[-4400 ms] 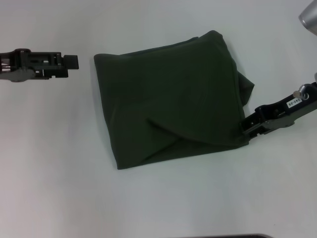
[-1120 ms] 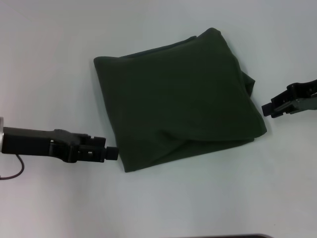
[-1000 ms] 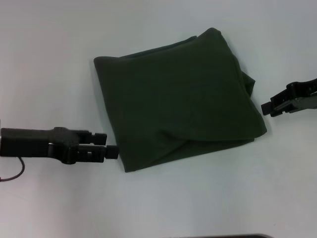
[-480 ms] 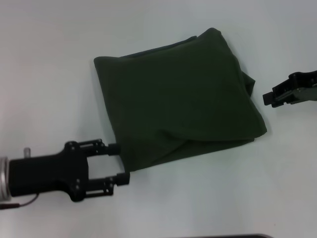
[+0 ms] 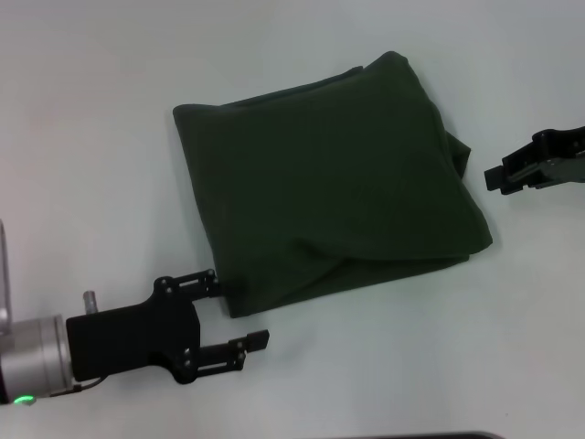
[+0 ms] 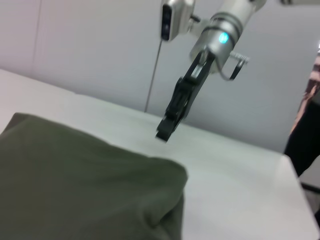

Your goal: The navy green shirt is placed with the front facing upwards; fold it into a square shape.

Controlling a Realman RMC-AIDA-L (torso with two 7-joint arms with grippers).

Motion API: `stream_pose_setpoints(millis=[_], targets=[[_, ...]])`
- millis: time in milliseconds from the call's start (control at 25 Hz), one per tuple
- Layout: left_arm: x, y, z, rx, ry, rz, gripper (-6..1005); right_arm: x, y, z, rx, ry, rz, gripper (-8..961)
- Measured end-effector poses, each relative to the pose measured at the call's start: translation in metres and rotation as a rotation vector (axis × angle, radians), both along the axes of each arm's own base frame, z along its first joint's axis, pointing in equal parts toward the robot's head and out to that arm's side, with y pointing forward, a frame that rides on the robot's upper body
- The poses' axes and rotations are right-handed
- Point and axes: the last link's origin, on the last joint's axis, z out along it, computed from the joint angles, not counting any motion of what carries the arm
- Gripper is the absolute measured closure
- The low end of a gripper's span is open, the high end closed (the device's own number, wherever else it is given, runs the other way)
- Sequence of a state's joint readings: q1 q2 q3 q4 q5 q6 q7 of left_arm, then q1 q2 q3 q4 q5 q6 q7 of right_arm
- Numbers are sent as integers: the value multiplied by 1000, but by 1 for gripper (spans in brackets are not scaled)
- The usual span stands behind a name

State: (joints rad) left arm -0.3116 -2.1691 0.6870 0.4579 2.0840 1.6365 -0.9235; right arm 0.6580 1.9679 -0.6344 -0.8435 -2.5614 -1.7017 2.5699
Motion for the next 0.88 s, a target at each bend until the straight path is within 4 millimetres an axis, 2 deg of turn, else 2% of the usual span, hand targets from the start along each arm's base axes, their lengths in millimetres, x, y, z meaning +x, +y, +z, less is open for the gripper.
stream_pose_setpoints(millis=[440,880], targets=[[-5,3,-3,101,32,-39,300,2,-2,2,8,19,-11,677],[0,1,13,81,55,-166,310,2,-1,3,6,18,-12,677]])
